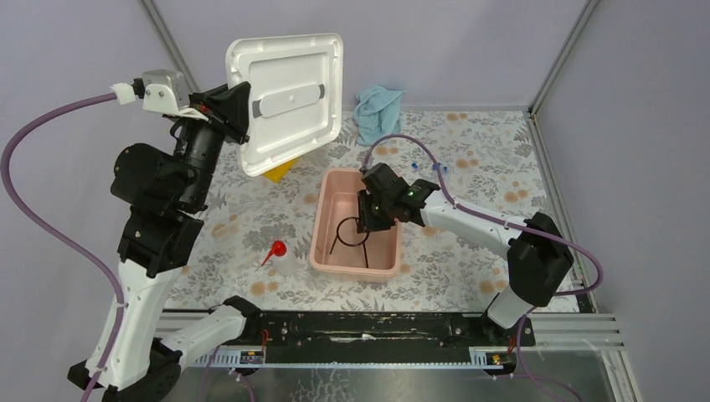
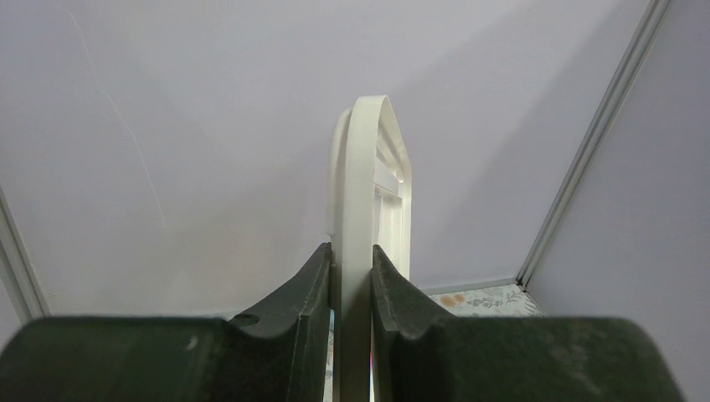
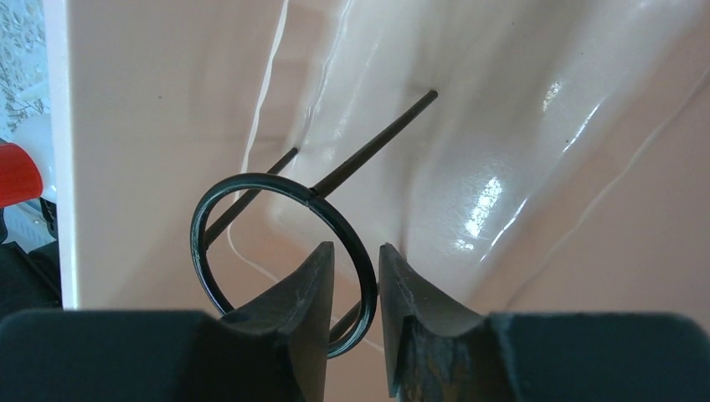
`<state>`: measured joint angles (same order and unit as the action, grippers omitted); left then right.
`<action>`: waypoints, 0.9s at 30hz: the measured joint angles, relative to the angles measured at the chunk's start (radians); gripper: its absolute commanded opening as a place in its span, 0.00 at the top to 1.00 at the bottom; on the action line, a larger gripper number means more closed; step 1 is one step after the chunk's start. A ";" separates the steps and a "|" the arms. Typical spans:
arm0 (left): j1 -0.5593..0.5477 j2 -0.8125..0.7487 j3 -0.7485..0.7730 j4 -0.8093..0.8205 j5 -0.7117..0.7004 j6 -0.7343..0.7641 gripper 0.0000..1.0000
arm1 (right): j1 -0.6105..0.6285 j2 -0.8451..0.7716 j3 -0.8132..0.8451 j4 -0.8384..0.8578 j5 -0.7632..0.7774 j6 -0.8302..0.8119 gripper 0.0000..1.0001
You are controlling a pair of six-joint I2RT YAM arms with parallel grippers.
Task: Organize the chemistry lab equipment
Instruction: Place the chemistry item in the storage box.
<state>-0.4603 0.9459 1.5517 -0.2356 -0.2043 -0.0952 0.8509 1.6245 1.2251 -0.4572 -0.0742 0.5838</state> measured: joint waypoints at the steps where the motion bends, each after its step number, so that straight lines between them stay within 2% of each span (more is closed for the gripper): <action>1: 0.000 0.002 0.000 0.002 -0.002 0.000 1.00 | 0.000 0.000 -0.002 0.000 -0.001 -0.001 0.62; 6: 0.000 0.005 -0.002 0.014 -0.003 0.000 1.00 | 0.000 0.005 -0.002 0.000 -0.007 -0.003 0.53; 13: 0.000 0.010 -0.005 0.021 -0.006 0.000 1.00 | 0.000 0.008 0.015 -0.014 -0.001 -0.025 0.49; 23: 0.000 0.011 -0.005 0.040 -0.033 0.002 1.00 | 0.008 0.008 0.162 -0.088 0.056 -0.111 0.45; 27: 0.000 0.007 -0.005 0.044 -0.055 0.009 1.00 | 0.043 0.008 0.243 -0.146 0.120 -0.174 0.39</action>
<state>-0.4603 0.9531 1.5463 -0.1917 -0.2588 -0.0860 0.8944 1.6325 1.4685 -0.6033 0.0456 0.4099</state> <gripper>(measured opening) 0.250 0.572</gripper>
